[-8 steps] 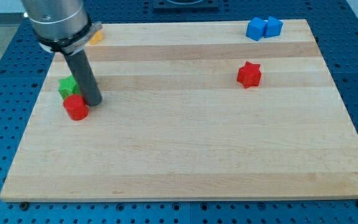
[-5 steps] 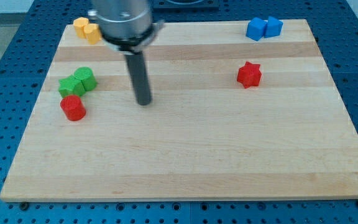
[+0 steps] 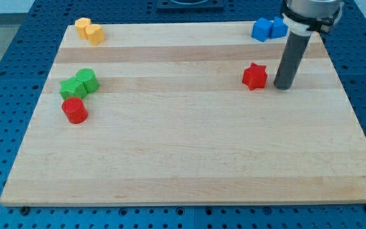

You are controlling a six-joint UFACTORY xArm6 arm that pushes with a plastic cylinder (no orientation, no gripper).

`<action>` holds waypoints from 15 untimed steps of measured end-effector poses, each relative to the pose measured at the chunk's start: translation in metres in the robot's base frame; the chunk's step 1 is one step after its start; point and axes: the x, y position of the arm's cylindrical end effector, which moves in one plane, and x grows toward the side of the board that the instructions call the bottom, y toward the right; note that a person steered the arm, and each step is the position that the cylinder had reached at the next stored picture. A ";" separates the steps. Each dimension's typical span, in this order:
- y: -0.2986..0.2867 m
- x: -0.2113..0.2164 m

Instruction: Push the red star towards the red circle

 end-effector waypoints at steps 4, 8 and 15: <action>-0.091 -0.023; -0.231 -0.020; -0.338 0.041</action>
